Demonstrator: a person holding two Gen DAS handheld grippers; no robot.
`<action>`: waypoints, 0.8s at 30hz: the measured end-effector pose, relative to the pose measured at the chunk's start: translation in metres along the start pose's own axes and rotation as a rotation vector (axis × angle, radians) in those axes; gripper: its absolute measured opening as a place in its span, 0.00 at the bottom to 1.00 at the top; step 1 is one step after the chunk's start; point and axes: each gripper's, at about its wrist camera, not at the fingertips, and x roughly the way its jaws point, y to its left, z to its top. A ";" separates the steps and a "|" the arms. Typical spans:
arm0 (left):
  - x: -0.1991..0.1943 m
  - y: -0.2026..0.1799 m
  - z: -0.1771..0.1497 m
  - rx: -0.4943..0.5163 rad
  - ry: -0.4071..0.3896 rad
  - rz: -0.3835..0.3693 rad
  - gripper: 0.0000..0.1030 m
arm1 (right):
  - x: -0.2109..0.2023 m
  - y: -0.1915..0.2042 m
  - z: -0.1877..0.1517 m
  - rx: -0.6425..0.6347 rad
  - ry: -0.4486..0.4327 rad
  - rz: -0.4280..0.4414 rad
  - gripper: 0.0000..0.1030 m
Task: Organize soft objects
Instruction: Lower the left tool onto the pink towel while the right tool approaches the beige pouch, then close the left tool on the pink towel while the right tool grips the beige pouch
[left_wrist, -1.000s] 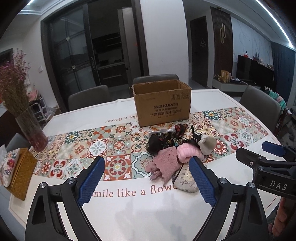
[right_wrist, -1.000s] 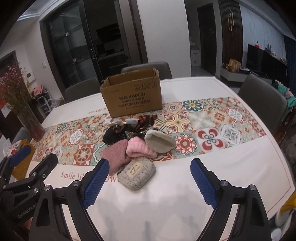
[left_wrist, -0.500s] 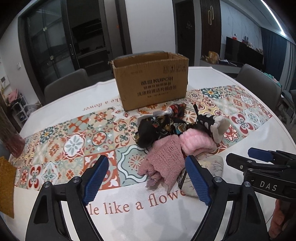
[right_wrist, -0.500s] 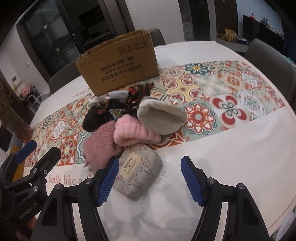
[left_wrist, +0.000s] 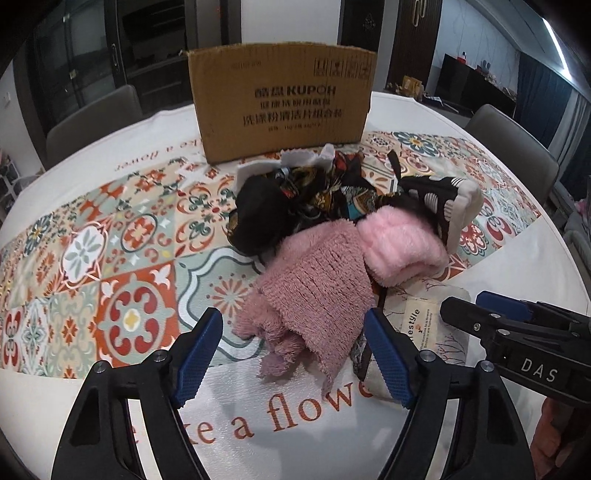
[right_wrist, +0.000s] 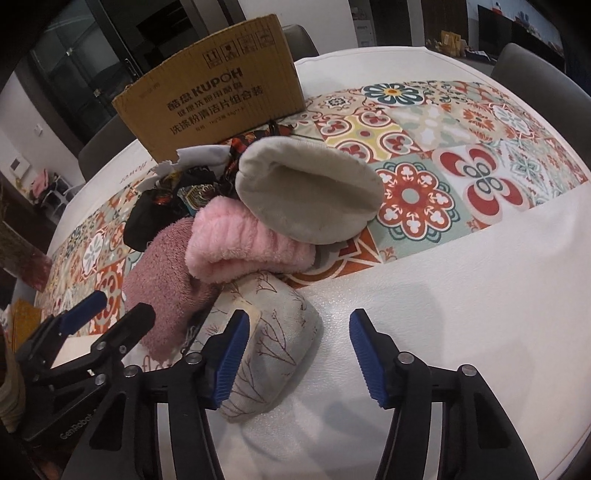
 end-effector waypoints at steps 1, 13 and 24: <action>0.003 0.000 0.000 -0.003 0.006 -0.003 0.74 | 0.002 0.000 -0.001 0.001 0.004 0.001 0.53; 0.032 0.003 -0.005 -0.037 0.069 -0.062 0.40 | 0.016 0.004 -0.002 -0.014 0.016 0.043 0.36; 0.018 -0.008 -0.011 -0.126 0.069 -0.020 0.17 | 0.010 0.002 0.009 -0.135 0.040 0.104 0.18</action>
